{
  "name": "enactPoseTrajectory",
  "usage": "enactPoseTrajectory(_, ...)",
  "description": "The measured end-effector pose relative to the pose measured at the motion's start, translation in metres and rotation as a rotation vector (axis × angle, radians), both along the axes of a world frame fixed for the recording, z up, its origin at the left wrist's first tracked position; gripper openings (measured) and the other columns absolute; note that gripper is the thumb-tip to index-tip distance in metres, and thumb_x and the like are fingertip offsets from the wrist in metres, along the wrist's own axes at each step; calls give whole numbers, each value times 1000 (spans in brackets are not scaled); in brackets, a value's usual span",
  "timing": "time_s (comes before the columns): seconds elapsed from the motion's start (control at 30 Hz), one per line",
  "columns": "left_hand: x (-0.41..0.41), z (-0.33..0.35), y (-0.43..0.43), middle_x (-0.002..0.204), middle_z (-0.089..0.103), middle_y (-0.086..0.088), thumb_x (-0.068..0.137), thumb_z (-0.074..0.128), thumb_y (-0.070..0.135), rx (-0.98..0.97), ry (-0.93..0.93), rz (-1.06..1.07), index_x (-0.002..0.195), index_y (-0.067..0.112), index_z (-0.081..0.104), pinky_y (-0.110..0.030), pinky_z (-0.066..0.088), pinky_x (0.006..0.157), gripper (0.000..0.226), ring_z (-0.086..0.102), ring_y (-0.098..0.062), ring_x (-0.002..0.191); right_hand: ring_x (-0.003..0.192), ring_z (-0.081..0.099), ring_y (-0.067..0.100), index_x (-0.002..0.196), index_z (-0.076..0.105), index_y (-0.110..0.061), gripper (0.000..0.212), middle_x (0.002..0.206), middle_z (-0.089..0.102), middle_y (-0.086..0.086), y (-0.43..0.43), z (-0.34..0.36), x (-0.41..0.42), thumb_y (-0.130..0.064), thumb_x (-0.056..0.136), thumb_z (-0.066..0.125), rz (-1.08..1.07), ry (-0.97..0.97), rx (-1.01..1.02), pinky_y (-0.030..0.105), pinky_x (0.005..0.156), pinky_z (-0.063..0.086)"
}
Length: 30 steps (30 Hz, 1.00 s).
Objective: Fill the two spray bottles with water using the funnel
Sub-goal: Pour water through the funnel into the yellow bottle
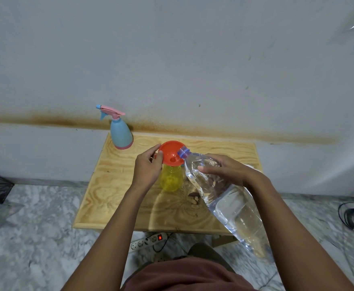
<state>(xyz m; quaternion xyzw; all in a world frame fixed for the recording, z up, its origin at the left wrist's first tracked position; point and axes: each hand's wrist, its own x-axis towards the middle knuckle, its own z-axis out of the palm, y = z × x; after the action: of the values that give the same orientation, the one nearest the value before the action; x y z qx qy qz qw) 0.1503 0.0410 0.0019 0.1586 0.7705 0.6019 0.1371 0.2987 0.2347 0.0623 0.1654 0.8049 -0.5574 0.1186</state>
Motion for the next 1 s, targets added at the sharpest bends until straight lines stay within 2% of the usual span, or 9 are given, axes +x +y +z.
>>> enactPoseTrajectory(0.03, -1, -1, 0, 108, 70, -20, 100, 54, 22, 5, 0, 0, 137, 15, 58, -38, 59, 83, 37, 67, -20, 80, 84, 73, 26, 122, 62, -46, 37, 107, 72, 10, 1, -1, 0, -49, 86, 69, 1, -5, 0, 43, 78, 60)
enactPoseTrajectory(0.1, -1, -2, -1, 113, 68, -22, 100, 54, 22, 8, 2, -3, 137, 14, 57, -33, 58, 80, 38, 64, -16, 78, 87, 73, 28, 122, 61, -47, 39, 106, 72, 13, 3, -3, -1, -53, 84, 68, 13, -8, 14, 46, 82, 59)
enactPoseTrajectory(0.23, 0, 1, -1, 79, 65, 5, 101, 54, 21, -1, -6, -9, 138, 14, 57, -24, 55, 68, 38, 60, -9, 64, 94, 72, 26, 122, 62, -45, 42, 109, 72, 9, 4, -4, -1, -56, 82, 67, 19, -15, 21, 45, 86, 58)
enactPoseTrajectory(0.33, 0, 2, 0, 74, 61, 13, 101, 54, 20, -10, -6, -8, 137, 15, 58, -23, 54, 64, 37, 59, -7, 59, 93, 72, 17, 120, 63, -45, 43, 109, 72, -5, 4, -5, -1, -58, 80, 66, 22, -14, 51, 43, 88, 57)
enactPoseTrajectory(0.53, 0, 2, 0, 72, 61, 12, 101, 54, 21, -9, -7, -12, 137, 14, 58, -25, 54, 65, 37, 59, -11, 62, 94, 72, 18, 126, 60, -44, 47, 114, 72, -2, 3, -4, -1, -57, 81, 67, 19, -14, 35, 45, 91, 56)
enactPoseTrajectory(0.7, 1, 2, 1, 74, 61, 10, 101, 54, 20, -1, 0, -13, 137, 13, 58, -20, 52, 64, 37, 60, -11, 64, 95, 72, 16, 122, 60, -49, 43, 113, 72, -4, 3, -5, 0, -60, 81, 66, 7, -18, 73, 50, 96, 53)
enactPoseTrajectory(0.77, 1, 2, 1, 72, 60, 8, 101, 54, 20, 1, -2, -14, 137, 13, 58, -21, 52, 63, 37, 59, -13, 64, 90, 73, 15, 122, 60, -49, 41, 111, 72, -4, 2, -5, 1, -57, 82, 66, 5, -9, 73, 50, 94, 53)
enactPoseTrajectory(0.9, 0, 2, 1, 70, 60, 9, 101, 54, 20, -1, -4, -14, 137, 14, 58, -19, 52, 61, 37, 58, -12, 63, 90, 72, 31, 122, 58, -52, 43, 106, 72, 15, 0, -6, 1, -58, 80, 68, 2, 6, 45, 55, 87, 57)
enactPoseTrajectory(1.0, 1, 2, 1, 69, 59, 9, 101, 54, 20, -1, -4, -12, 136, 15, 58, -20, 51, 61, 36, 58, -13, 63, 94, 71, 30, 123, 56, -53, 48, 107, 72, 11, -2, -7, 1, -60, 78, 70, -29, 38, 56, 54, 85, 58)
